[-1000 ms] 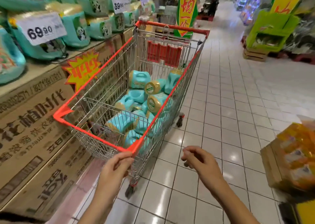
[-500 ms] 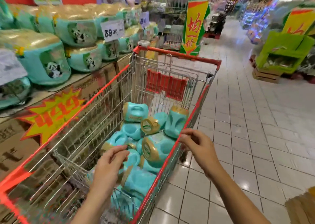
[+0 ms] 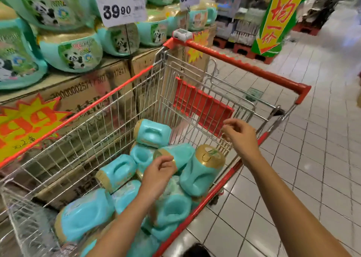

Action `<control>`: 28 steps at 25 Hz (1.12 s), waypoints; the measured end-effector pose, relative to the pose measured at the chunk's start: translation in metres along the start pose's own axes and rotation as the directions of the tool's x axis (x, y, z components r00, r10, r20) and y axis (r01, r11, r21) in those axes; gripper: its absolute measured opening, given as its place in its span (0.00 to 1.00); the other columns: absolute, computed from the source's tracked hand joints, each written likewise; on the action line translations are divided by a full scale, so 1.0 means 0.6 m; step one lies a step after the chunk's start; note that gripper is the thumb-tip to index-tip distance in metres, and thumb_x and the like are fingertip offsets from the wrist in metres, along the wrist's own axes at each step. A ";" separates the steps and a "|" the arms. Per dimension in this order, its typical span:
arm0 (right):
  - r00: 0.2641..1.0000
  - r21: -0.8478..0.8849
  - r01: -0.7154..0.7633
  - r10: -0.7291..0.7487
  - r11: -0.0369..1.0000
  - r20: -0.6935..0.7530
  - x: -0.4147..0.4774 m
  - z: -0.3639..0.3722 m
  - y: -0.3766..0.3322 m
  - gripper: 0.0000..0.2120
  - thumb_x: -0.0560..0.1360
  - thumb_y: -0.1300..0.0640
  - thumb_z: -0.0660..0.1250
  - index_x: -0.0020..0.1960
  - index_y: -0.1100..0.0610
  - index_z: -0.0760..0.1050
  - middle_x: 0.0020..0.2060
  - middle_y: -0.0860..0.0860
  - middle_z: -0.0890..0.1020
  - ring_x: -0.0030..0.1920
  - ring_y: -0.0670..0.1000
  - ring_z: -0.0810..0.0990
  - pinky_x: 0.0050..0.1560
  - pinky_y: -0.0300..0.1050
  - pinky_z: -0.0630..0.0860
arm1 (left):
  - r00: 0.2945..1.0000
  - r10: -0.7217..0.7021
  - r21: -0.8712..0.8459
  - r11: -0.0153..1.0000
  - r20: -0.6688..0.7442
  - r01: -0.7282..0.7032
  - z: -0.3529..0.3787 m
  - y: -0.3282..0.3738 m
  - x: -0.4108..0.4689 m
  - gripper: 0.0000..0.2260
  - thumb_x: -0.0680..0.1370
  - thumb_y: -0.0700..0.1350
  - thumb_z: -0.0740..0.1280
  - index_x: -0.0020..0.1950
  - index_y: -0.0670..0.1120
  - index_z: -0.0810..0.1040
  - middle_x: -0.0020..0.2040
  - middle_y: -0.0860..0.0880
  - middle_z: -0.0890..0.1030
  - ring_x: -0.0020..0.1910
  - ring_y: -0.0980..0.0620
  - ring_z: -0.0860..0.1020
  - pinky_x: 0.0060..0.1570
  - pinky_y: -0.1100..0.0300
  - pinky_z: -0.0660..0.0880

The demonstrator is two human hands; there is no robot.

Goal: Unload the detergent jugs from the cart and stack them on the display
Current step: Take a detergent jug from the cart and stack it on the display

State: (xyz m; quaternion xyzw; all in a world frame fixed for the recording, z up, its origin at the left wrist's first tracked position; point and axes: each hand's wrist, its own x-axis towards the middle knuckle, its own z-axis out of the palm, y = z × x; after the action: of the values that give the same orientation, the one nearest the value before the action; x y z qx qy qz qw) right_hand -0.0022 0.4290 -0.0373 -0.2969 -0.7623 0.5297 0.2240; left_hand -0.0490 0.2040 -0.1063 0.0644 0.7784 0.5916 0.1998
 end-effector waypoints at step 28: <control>0.891 0.033 -0.180 0.149 0.983 0.428 0.092 -0.005 0.035 0.13 0.75 0.52 0.70 0.59 0.50 0.76 0.51 0.45 0.81 0.49 0.42 0.81 0.40 0.31 0.76 | 0.975 0.033 -0.123 0.990 -0.222 -0.061 0.041 0.021 0.094 0.15 0.75 0.29 0.62 0.52 0.47 0.79 0.38 0.53 0.82 0.39 0.56 0.78 0.40 0.63 0.77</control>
State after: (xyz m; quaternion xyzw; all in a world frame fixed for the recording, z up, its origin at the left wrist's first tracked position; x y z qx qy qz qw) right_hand -0.0355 0.4747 -0.0543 -0.2299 -0.7452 0.6257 0.0178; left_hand -0.0929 0.2486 -0.1128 0.0041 0.7539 0.6489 0.1025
